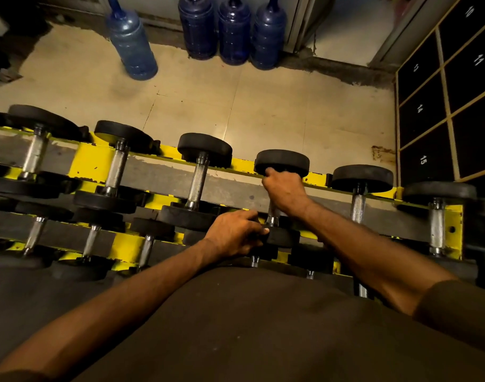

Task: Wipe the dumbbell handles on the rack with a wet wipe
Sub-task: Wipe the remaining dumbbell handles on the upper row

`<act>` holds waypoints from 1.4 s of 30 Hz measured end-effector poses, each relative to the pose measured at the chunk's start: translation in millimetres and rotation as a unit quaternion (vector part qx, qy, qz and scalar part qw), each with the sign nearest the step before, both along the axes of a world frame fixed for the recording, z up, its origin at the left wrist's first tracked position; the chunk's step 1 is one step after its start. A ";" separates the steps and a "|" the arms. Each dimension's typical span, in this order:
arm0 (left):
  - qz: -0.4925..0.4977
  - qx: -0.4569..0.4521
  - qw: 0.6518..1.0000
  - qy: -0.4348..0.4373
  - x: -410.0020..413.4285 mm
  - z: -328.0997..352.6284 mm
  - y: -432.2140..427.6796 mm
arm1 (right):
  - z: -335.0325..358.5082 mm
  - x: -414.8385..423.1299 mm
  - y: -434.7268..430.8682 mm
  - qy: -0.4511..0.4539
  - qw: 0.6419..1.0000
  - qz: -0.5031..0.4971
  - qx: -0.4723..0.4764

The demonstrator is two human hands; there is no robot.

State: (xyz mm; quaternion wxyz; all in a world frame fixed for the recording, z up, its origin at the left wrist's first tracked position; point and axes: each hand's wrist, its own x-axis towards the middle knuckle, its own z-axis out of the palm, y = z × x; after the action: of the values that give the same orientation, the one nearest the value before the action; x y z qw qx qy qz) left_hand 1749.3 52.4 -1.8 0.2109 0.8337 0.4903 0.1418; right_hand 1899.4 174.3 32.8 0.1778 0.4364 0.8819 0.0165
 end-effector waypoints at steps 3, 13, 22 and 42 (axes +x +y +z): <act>-0.008 -0.004 1.000 0.002 0.9 0.1 0.7 | 3.0 -13.7 -2.9 -0.096 0.990 0.045 -0.091; -0.010 0.001 1.000 -0.005 0.7 -0.1 2.1 | 11.8 -29.7 8.7 -0.108 0.992 0.017 -0.058; -0.009 0.005 1.000 -0.018 1.2 -1.1 3.1 | 3.7 -11.8 7.6 0.009 0.987 -0.036 -0.155; 0.000 0.004 1.000 -0.014 1.5 -0.8 -0.1 | 10.7 8.5 -15.9 0.024 0.959 -0.013 -0.282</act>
State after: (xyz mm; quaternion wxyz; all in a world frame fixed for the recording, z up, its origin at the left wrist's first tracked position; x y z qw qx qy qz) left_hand 1750.8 52.3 -2.6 0.2143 0.8326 0.4867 0.1551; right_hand 1908.0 158.4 43.6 0.2722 0.3802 0.8492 -0.2455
